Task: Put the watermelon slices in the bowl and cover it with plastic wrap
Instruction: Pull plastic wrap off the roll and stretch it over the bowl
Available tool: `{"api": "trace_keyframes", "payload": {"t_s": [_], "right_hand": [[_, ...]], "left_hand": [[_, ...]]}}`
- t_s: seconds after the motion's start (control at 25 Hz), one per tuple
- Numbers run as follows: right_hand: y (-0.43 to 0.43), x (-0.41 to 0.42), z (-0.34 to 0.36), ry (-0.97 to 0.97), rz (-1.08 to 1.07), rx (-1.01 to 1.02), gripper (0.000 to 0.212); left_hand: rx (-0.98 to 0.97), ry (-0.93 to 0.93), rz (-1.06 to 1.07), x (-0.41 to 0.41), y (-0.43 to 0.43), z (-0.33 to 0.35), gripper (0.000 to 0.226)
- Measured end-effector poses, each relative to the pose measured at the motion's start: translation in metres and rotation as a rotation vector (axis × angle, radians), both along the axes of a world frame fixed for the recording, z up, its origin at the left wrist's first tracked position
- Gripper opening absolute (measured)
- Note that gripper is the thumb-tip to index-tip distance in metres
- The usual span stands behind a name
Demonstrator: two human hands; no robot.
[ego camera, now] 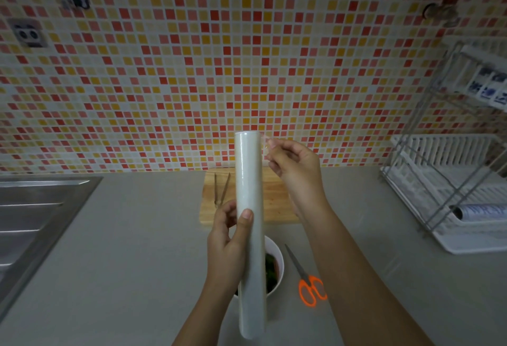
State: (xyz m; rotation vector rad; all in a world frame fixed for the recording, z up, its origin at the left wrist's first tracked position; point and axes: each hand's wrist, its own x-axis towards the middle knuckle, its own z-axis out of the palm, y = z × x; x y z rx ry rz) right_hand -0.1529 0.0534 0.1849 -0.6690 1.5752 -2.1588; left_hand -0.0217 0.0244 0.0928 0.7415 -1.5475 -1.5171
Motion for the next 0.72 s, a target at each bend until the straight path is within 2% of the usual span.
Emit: {"api": "trace_keyframes", "payload": {"t_s": [0.16, 0.32, 0.4, 0.48, 0.56, 0.64, 0.72], "right_hand": [[-0.005, 0.0, -0.001, -0.12, -0.064, -0.075, 0.007], [0.002, 0.003, -0.012, -0.22, 0.068, -0.018, 0.041], [0.007, 0.004, -0.022, -0.132, 0.108, 0.054, 0.034], [0.005, 0.005, -0.028, -0.024, 0.016, 0.076, 0.02], [0.002, 0.004, -0.026, 0.061, -0.121, 0.095, 0.016], [0.004, 0.0, -0.027, 0.035, -0.184, 0.051, 0.019], [0.011, -0.001, -0.03, -0.027, -0.088, 0.04, 0.029]], "left_hand": [[0.008, 0.027, -0.027, 0.0, -0.005, 0.003, 0.04], [-0.004, 0.033, -0.072, 0.002, -0.008, 0.004, 0.036], [-0.003, 0.038, -0.075, 0.002, -0.01, 0.002, 0.036], [0.002, 0.046, -0.078, 0.002, -0.011, 0.001, 0.036], [0.004, 0.057, -0.09, 0.001, -0.013, 0.001, 0.038], [0.011, 0.077, -0.11, 0.0, -0.018, 0.002, 0.039], [0.028, 0.098, -0.117, -0.001, -0.024, 0.003, 0.04]]}}
